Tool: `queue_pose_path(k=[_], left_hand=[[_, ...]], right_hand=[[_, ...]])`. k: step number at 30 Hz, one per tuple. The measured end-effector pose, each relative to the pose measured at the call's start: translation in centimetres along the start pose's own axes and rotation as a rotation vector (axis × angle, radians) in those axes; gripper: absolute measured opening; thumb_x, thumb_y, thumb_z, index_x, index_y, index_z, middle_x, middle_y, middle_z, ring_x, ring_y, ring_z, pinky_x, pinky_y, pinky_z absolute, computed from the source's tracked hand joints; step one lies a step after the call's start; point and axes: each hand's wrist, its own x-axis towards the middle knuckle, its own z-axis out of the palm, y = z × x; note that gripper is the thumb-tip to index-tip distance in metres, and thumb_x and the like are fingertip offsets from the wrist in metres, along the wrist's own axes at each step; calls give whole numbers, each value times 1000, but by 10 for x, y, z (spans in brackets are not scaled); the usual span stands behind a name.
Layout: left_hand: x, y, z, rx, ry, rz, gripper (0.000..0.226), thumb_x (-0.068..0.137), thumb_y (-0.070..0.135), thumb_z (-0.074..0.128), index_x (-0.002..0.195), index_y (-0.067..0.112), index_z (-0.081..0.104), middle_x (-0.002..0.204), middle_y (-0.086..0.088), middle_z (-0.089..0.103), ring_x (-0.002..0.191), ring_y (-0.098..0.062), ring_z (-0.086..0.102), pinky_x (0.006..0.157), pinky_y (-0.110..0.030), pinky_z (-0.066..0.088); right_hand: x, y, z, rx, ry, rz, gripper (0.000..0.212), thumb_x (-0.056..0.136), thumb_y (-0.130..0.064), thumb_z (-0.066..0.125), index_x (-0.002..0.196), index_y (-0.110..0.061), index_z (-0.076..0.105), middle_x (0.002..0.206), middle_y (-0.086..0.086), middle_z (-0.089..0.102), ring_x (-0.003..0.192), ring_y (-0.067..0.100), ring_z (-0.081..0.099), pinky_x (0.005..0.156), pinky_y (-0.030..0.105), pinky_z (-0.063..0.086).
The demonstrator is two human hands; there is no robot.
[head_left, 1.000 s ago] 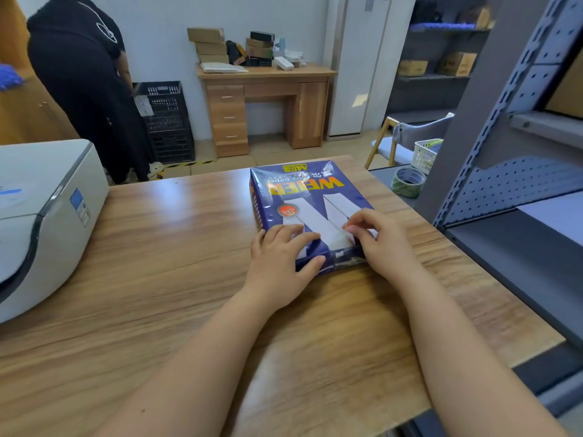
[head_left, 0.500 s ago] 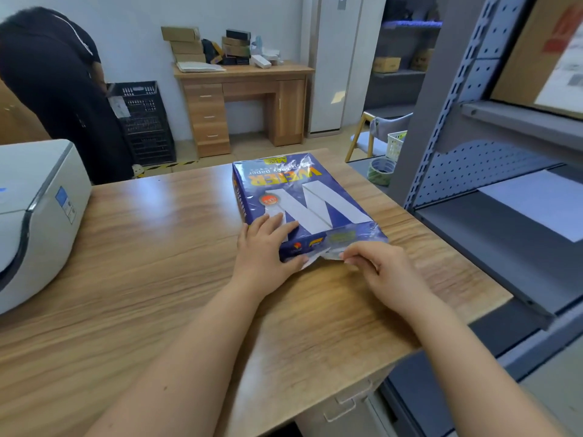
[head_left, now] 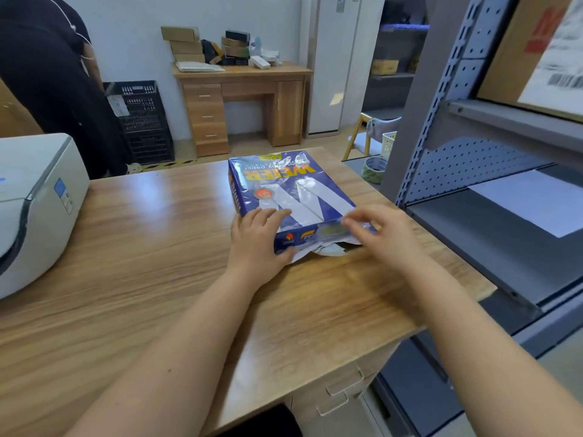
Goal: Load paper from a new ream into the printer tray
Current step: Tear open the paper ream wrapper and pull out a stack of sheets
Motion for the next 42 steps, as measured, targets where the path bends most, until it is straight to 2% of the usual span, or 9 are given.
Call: queue_pose_path(k=[2,6,9,14,21,27,31,35,42], left_hand=[[-1,2,-3,16,11,27,73,67,51,63,136,29,50,123,4,60,119,-25,50,106,-53,32],[0,2,-4,14,24,43,79,67,46,72,140,29,46,120,3,60,116,-24,51,108,-51,31],[1,2,-2,46,52,57,77,66,40,74,138,25,50,114,0,64,106,-28,57,99,-51,41],[2,4,-1,86,133,110,65,70,34,72,131,21,56,103,1,67,97,-28,62,92,-48,46],[0,7,-3,138,65,73,82,63,55,76,136,29,51,116,4,63,109,-25,56,94,-44,39],[1,11,0,132,230,233,50,71,29,74,120,20,65,105,-1,69,96,-26,63,88,-47,45],[3,11,0,98,350,319,33,73,12,72,104,21,66,97,2,70,87,-23,63,87,-44,44],[3,11,1,145,294,331,12,69,14,74,73,20,64,99,0,70,90,-28,64,90,-46,41],[3,8,-1,209,168,213,18,55,27,74,70,21,65,116,-8,67,114,-28,42,94,-46,30]], right_hand=[[20,3,16,22,70,52,13,91,-19,62,98,-23,72,91,-19,68,90,-5,60,82,17,49],[26,22,46,-110,34,-111,22,83,-5,60,99,-14,73,99,-1,72,97,16,63,86,45,50],[19,34,37,-27,19,-62,46,69,1,56,108,-19,72,117,-6,68,126,18,51,107,42,36],[15,39,31,-269,-154,38,71,67,-3,56,131,-33,54,143,-8,46,140,22,25,110,45,19],[20,44,30,-142,131,-85,23,76,-8,75,97,-17,72,112,4,63,107,28,55,95,37,42],[16,29,35,-91,44,-137,34,71,-14,72,105,-18,67,118,0,58,112,21,48,98,8,23],[17,26,34,-79,176,-140,33,65,-4,51,95,-11,63,108,4,62,101,29,53,93,14,30],[16,24,39,-86,174,-191,21,61,8,51,69,-9,60,97,5,62,93,29,51,87,10,30],[16,28,40,-77,158,-139,23,62,10,55,64,-12,62,91,0,62,95,26,50,88,10,29]])
